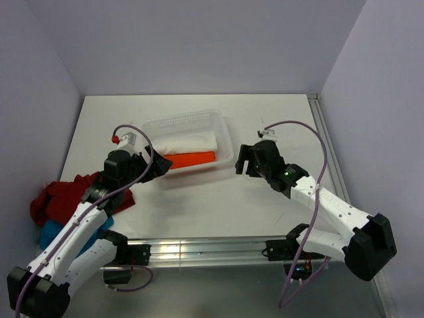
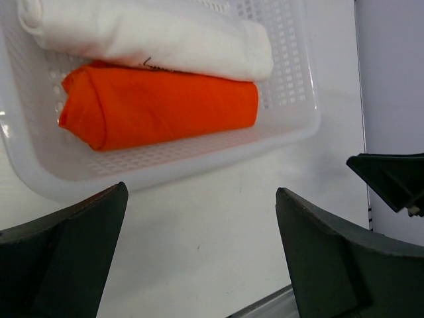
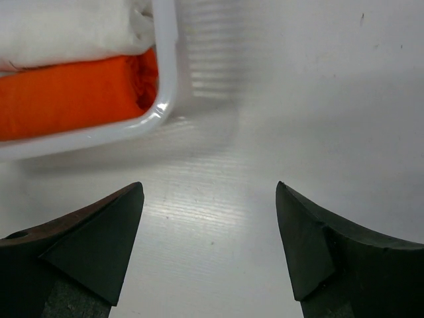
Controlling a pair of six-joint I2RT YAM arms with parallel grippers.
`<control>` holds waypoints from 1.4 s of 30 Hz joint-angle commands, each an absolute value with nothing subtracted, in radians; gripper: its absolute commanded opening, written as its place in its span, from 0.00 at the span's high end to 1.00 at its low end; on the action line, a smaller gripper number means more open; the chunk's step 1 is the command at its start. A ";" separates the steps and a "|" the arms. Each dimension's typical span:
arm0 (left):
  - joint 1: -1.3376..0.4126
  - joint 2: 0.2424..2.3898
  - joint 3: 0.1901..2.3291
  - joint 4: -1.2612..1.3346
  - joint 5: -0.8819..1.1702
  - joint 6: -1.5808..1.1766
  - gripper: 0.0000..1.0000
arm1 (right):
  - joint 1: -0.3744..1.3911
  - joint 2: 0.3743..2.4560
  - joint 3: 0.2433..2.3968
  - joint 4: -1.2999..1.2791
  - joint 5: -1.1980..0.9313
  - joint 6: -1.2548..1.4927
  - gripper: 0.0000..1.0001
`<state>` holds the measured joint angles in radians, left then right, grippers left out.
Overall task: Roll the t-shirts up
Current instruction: Place the rolled tshirt into the container
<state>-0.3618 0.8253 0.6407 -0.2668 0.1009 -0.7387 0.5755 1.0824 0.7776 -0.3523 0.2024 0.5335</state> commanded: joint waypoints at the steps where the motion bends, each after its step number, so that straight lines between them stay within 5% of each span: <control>1: -0.390 0.786 0.600 -0.282 0.118 -0.762 0.02 | 0.572 1.069 0.727 -0.338 0.215 0.515 0.13; 17: -0.347 1.110 0.475 0.069 0.097 -0.830 0.00 | 0.592 1.562 0.962 -0.209 0.272 0.453 0.15; 31: 0.054 1.606 0.919 0.080 0.081 -0.755 0.00 | 0.615 2.172 1.784 -0.297 0.118 0.433 0.14; 38: 0.098 1.799 1.198 0.006 0.072 -0.715 0.01 | 0.620 2.054 1.693 -0.224 0.048 0.413 0.13; 42: 0.101 1.708 1.161 0.044 0.122 -0.739 0.01 | 0.620 1.866 1.528 -0.167 0.032 0.393 0.13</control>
<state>0.0975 1.8004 1.1503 -0.0101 0.0792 -0.7357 0.6159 2.0434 1.6043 -0.2352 0.0559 0.4229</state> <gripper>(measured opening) 0.995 0.870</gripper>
